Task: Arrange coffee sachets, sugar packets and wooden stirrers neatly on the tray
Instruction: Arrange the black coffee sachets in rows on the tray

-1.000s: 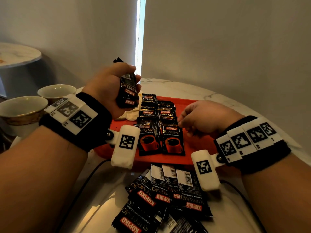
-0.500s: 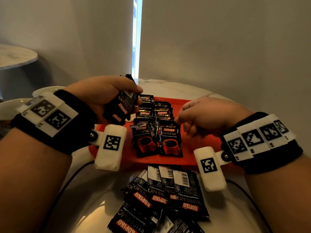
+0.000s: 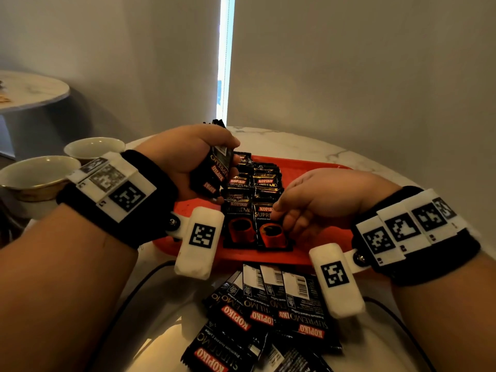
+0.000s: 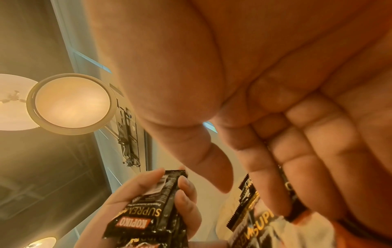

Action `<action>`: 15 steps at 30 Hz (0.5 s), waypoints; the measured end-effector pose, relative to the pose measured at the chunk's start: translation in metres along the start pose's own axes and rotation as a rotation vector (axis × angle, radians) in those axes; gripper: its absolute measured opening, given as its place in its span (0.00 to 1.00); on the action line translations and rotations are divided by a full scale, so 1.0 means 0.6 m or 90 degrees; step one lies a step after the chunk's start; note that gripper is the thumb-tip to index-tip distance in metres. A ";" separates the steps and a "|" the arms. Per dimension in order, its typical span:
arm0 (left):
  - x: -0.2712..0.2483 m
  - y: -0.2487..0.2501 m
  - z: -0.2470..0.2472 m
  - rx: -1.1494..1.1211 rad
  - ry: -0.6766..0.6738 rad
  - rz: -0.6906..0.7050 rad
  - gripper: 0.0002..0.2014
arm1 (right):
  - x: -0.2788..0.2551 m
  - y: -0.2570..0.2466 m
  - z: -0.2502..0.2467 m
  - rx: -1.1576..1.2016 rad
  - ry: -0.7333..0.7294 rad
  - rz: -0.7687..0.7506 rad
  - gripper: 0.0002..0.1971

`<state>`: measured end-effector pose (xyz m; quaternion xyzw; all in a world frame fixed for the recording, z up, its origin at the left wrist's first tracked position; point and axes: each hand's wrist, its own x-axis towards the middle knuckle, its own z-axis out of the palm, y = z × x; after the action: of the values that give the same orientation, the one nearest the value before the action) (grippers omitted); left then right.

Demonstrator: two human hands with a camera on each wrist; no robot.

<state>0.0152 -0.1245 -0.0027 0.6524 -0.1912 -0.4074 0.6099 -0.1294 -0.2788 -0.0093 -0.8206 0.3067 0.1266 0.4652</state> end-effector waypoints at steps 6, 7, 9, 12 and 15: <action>-0.001 0.000 0.004 -0.030 0.027 0.045 0.09 | 0.000 0.000 0.001 -0.017 0.012 -0.009 0.13; -0.002 0.001 0.002 -0.037 0.032 0.054 0.09 | 0.000 0.000 0.001 -0.021 0.013 -0.012 0.13; -0.001 0.003 -0.002 -0.045 0.020 0.057 0.10 | -0.002 0.000 -0.001 -0.030 0.015 -0.018 0.12; -0.004 0.000 0.002 -0.024 -0.063 -0.008 0.11 | -0.006 -0.001 -0.004 -0.024 0.018 -0.036 0.10; 0.001 -0.012 0.014 0.035 -0.082 -0.066 0.13 | -0.007 -0.002 0.001 -0.009 -0.009 -0.048 0.09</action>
<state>0.0077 -0.1291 -0.0091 0.6504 -0.2073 -0.4742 0.5559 -0.1319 -0.2764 -0.0069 -0.8340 0.2715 0.1172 0.4658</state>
